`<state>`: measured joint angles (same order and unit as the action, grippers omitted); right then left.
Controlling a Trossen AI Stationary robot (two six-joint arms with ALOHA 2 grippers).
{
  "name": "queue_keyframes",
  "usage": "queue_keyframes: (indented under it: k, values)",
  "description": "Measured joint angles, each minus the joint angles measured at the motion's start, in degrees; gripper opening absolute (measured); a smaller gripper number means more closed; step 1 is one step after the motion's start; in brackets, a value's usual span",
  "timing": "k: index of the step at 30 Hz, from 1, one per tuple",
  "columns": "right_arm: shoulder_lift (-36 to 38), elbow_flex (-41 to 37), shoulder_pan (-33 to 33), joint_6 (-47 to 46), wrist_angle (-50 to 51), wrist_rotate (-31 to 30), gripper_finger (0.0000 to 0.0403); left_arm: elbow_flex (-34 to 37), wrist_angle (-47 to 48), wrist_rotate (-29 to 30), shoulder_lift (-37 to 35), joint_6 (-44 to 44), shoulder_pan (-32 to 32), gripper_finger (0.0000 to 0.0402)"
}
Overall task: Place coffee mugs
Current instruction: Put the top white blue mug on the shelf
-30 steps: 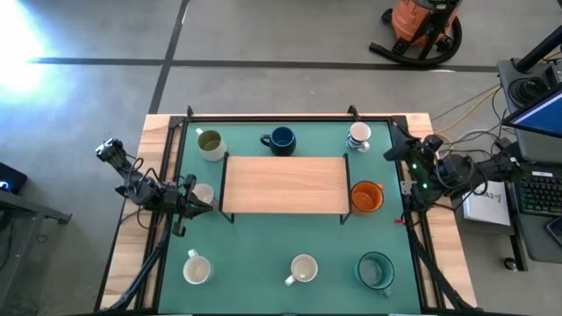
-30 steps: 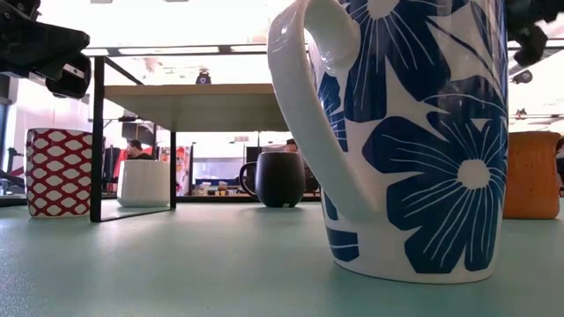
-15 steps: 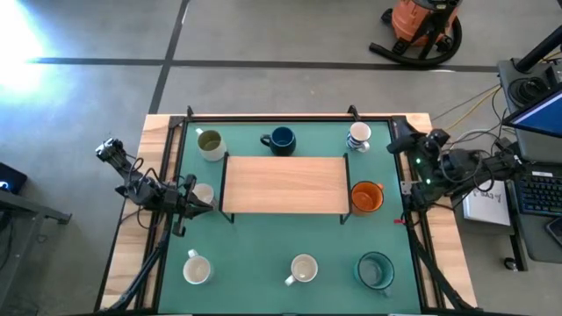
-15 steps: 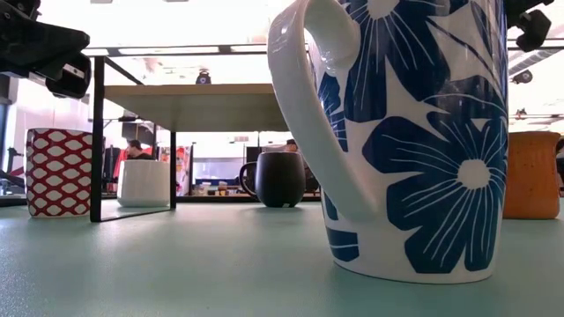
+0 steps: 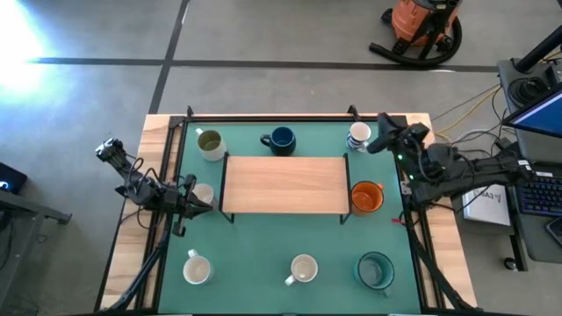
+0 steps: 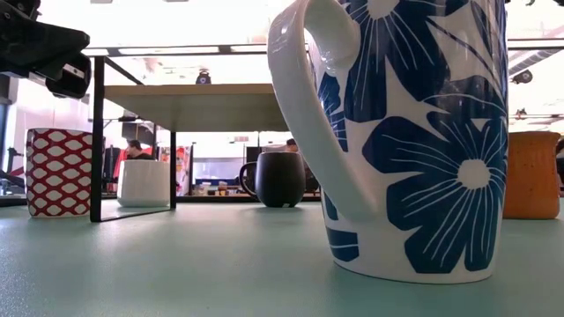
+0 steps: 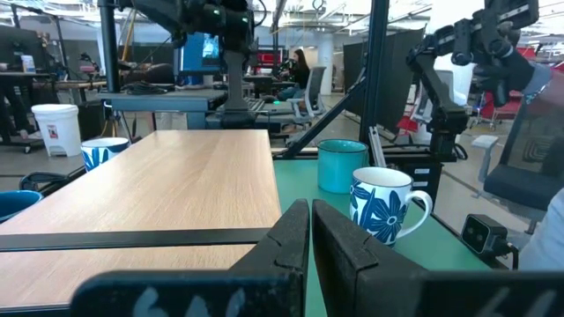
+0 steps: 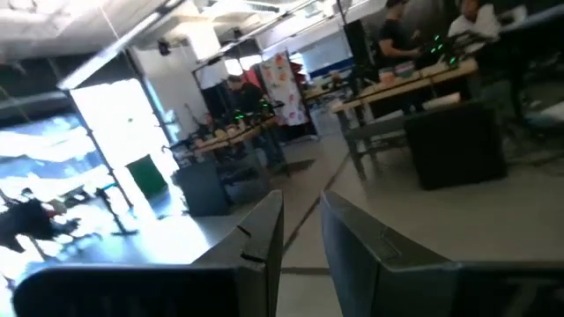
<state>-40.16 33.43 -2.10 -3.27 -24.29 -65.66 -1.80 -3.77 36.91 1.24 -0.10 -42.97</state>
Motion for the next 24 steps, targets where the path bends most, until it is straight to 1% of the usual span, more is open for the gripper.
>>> queue_keyframes:
  k: [5,8,11,15,19,22,24]
  values:
    - [-1.51,1.97,5.32,3.92,1.37,1.17,0.0068,0.00,-0.01,0.02,0.00,-0.01,0.01,0.0000]
    - [-0.98,2.56,8.92,2.50,4.58,6.53,0.0068,0.00,-0.01,0.00,0.01,0.00,0.01,0.0000]
    - [-1.13,3.31,13.50,-2.37,10.32,12.67,0.0068,0.00,0.00,0.00,0.00,0.00,0.01,0.0000]
    - [-1.30,6.28,20.42,-11.21,23.20,21.02,0.0068,0.00,0.00,-0.01,0.01,-0.01,0.00,0.0000]
    - [-2.19,9.93,27.35,-18.39,34.84,32.19,0.0068,0.00,0.00,0.02,0.02,0.00,0.01,0.0000]
    - [-3.94,12.82,31.94,-20.86,41.51,41.30,0.0068,0.00,-0.02,0.02,0.00,0.00,0.01,0.0000]
    - [-5.81,15.05,34.27,-22.66,45.10,45.95,0.0068,0.00,-0.02,-0.01,0.00,0.00,0.01,0.0000]
